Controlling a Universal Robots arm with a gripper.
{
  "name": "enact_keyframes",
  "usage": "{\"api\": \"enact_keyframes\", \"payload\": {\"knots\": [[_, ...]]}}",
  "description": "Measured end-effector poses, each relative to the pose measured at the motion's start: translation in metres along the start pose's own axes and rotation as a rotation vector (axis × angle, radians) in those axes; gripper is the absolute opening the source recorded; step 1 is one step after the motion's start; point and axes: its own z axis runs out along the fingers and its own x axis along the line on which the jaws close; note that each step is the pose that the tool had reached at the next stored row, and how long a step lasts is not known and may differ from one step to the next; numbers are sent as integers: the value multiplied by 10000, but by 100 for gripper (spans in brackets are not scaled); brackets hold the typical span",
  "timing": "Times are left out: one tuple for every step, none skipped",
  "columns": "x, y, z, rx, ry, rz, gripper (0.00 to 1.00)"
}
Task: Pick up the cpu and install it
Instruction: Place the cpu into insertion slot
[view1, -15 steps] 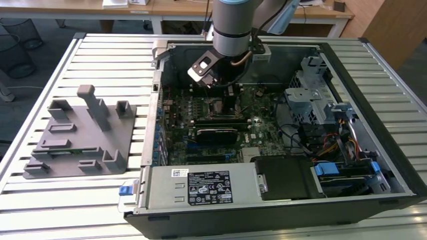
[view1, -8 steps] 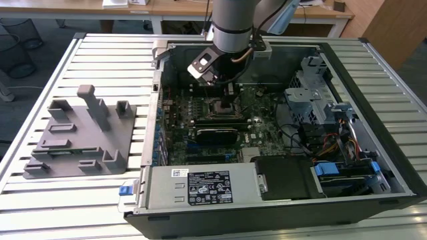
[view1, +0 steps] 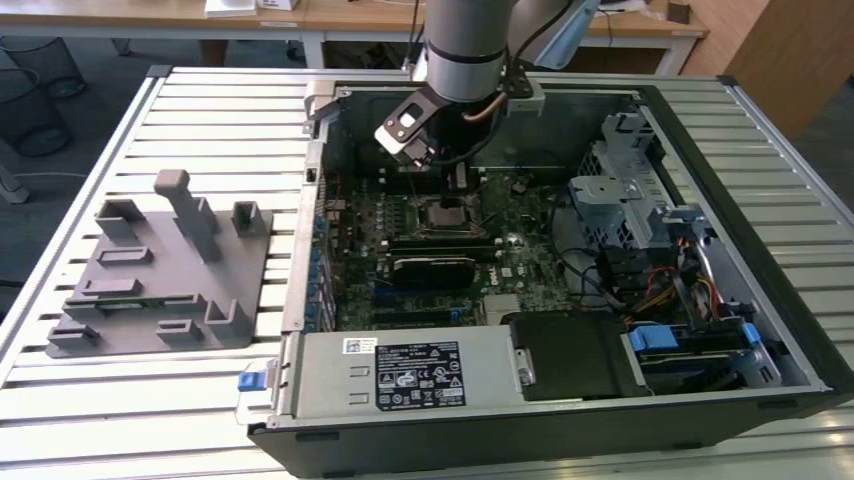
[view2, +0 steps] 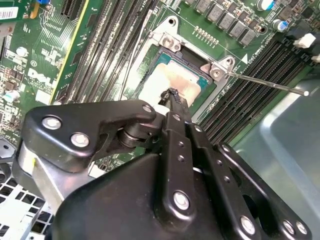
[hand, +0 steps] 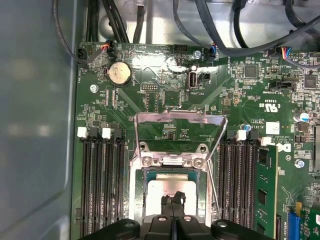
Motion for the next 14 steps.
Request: {"api": "enact_keyframes", "payload": {"knots": [[0, 0, -4, 0, -1, 0, 11], [0, 0, -7, 0, -1, 0, 11], [-1, 0, -11, 0, -1, 0, 11], [0, 0, -15, 0, 0, 0, 11], [0, 0, -18, 0, 0, 0, 11], [0, 0, -20, 0, 1, 0, 11], [0, 0, -22, -1, 2, 0, 11], [-1, 0, -24, 0, 0, 0, 11], [0, 0, -26, 0, 0, 0, 11], [-1, 0, -28, 0, 1, 0, 11], [-1, 0, -30, 0, 0, 0, 11], [-1, 0, -32, 0, 0, 0, 11], [-1, 0, -34, 0, -1, 0, 11], [-1, 0, -37, 1, -2, 0, 11]]}}
